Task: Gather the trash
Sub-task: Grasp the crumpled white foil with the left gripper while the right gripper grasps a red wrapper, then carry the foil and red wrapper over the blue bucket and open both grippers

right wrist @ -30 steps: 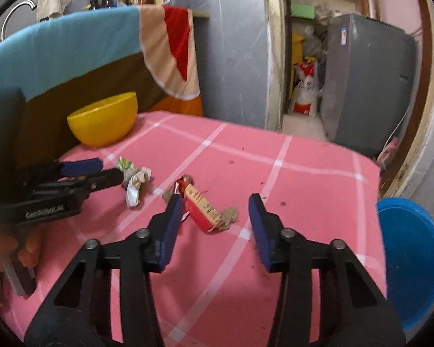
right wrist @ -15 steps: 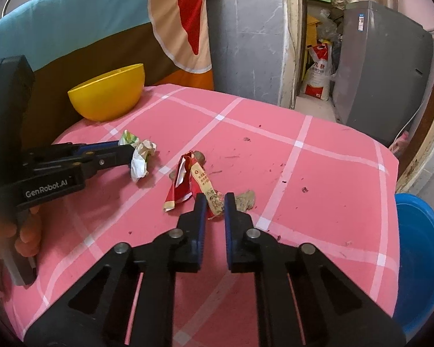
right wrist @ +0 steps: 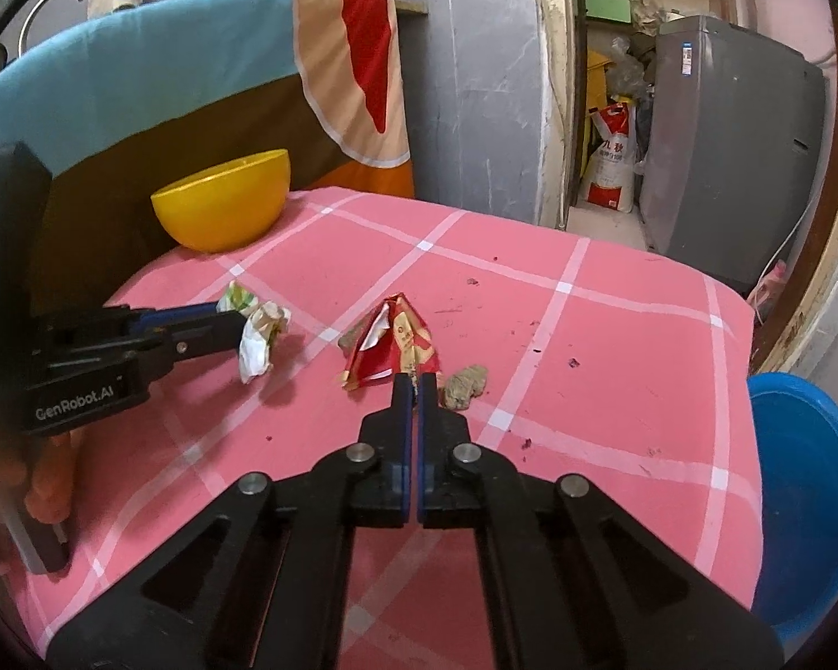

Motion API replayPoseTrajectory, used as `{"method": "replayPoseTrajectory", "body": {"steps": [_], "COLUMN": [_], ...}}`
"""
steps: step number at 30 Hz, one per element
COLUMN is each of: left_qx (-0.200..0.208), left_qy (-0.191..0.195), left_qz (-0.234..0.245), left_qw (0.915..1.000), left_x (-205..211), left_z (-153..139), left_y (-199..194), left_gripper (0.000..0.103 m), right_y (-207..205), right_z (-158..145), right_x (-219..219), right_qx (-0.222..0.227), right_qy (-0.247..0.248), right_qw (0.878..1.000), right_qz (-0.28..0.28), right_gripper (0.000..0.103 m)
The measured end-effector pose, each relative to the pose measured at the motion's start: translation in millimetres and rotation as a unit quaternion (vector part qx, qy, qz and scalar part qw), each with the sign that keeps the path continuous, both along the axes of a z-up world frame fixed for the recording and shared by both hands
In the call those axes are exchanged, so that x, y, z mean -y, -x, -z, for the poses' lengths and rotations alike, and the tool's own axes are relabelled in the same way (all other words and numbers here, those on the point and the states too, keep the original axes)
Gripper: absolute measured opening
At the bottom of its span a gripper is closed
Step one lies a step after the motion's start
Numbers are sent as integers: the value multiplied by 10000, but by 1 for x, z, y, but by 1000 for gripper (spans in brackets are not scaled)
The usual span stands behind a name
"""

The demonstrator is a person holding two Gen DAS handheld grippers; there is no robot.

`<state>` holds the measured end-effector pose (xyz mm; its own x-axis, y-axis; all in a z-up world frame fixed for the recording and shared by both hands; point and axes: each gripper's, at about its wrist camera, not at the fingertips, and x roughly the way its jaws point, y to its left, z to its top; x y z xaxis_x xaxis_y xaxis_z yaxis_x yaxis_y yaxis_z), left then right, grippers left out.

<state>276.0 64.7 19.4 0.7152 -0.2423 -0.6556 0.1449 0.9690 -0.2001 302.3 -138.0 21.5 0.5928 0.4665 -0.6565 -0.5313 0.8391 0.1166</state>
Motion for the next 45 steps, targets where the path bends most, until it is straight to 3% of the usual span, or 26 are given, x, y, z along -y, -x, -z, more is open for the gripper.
{"method": "replayPoseTrajectory", "body": {"steps": [14, 20, 26, 33, 45], "left_qx": [605, 1061, 1649, 2240, 2865], "left_qy": [37, 75, 165, 341, 550], "left_qz": [-38, -53, -3, 164, 668], "left_qw": [9982, 9943, 9862, 9739, 9542], "left_x": [21, 40, 65, 103, 183], "left_z": [-13, -31, -55, -83, -106], "left_y": [28, 35, 39, 37, 25], "left_gripper": [16, 16, 16, 16, 16], "right_y": [26, 38, 54, 72, 88], "right_z": [-21, -35, -58, -86, -112], "right_x": [31, 48, 71, 111, 178], "right_qx": [620, 1067, 1763, 2521, 3256], "right_qy": [-291, -404, -597, -802, -768], "right_qw": [9970, 9921, 9789, 9545, 9174], "right_qz": [351, 526, 838, 1374, 2154], "right_gripper": [23, 23, 23, 25, 25]}}
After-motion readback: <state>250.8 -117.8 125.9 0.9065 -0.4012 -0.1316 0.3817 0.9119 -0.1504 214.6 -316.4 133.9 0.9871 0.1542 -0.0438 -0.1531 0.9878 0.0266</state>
